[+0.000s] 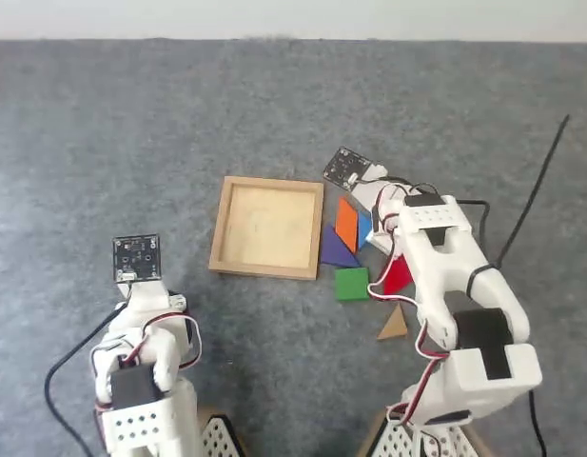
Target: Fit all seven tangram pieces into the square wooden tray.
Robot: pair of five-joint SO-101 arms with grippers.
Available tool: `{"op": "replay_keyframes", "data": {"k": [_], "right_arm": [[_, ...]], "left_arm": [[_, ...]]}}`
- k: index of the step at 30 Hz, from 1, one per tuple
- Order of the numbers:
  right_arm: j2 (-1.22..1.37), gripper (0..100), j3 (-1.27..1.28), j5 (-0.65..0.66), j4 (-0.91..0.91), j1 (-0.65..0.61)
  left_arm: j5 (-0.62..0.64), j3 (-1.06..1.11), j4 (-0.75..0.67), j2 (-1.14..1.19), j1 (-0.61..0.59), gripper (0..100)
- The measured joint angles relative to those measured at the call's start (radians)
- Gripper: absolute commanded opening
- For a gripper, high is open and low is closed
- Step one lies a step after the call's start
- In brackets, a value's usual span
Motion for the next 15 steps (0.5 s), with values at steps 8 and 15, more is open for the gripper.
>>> {"op": "replay_keyframes", "data": {"k": [8,15], "right_arm": [[-0.015,15.2,-0.005,-0.002,0.012,0.0],[-0.028,27.6,-0.003,0.038,0.061,0.003]], "left_arm": [[0.0,0.0,0.0,0.0,0.0,1],[0.0,0.0,0.0,0.0,0.0,1]]}}
